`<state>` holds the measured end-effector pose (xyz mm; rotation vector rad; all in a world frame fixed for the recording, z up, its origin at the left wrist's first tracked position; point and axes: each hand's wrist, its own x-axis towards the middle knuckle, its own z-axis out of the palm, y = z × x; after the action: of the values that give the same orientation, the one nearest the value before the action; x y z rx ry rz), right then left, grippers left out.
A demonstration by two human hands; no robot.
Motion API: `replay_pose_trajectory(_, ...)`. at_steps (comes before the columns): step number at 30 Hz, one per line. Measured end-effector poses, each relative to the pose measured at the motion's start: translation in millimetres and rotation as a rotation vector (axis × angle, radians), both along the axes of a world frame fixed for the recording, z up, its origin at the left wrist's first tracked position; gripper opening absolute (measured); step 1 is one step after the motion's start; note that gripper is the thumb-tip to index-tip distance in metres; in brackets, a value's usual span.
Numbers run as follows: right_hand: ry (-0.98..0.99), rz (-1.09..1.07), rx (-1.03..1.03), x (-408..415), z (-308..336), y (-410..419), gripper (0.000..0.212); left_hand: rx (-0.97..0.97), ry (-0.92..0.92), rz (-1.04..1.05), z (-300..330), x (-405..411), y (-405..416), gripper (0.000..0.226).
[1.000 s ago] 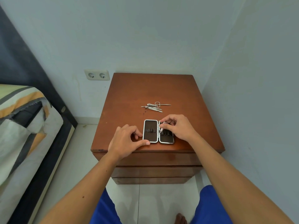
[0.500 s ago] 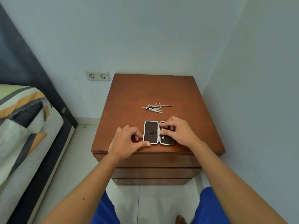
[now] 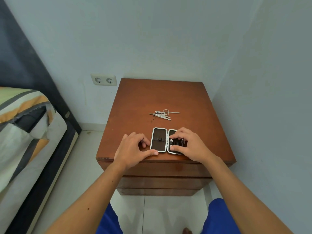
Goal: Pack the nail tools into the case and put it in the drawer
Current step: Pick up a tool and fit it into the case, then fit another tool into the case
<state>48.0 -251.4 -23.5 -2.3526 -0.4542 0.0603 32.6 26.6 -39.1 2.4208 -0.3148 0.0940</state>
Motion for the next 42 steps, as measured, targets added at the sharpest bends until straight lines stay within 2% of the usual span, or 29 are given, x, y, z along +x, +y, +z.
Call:
replay_pose_trajectory(4, 0.023, 0.003, 0.011, 6, 1, -1, 0.039, 0.011, -0.005, 0.009, 1, 1, 0, 0.058)
replay_pose_trajectory(9, 0.064, 0.016, 0.009, 15, 7, -4, 0.034, 0.113, -0.026, -0.045, 3, 2, 1, 0.078)
replay_pose_trajectory(15, -0.034, -0.114, 0.036, 57, 29, 14, 0.013, 0.160, -0.060, -0.059, 0, 2, 0, 0.071)
replay_pose_trajectory(19, -0.117, -0.175, -0.019, 101, 38, 43, 0.011, 0.170, -0.071, -0.062, 1, 2, 1, 0.068)
replay_pose_trajectory(25, -0.049, -0.156, -0.182, 142, 23, 62, 0.017, 0.175, -0.056, -0.058, 2, 5, 1, 0.070)
replay_pose_trajectory(28, -0.057, -0.148, -0.198, 148, 13, 62, 0.016, 0.168, -0.048, -0.060, 3, 7, 3, 0.070)
replay_pose_trajectory(33, -0.088, -0.148, -0.127, 146, 14, 64, 0.010, 0.172, -0.041, -0.054, 2, 10, 5, 0.072)
replay_pose_trajectory(37, -0.076, -0.213, 0.048, 131, 20, 59, 0.009, 0.170, -0.040, -0.053, 1, 9, 5, 0.072)
replay_pose_trajectory(40, -0.028, -0.219, 0.163, 109, 24, 46, 0.019, 0.168, -0.044, -0.049, 1, 10, 5, 0.071)
replay_pose_trajectory(42, 0.021, -0.170, 0.188, 92, 23, 34, 0.033, 0.165, -0.050, -0.048, 0, 10, 6, 0.069)
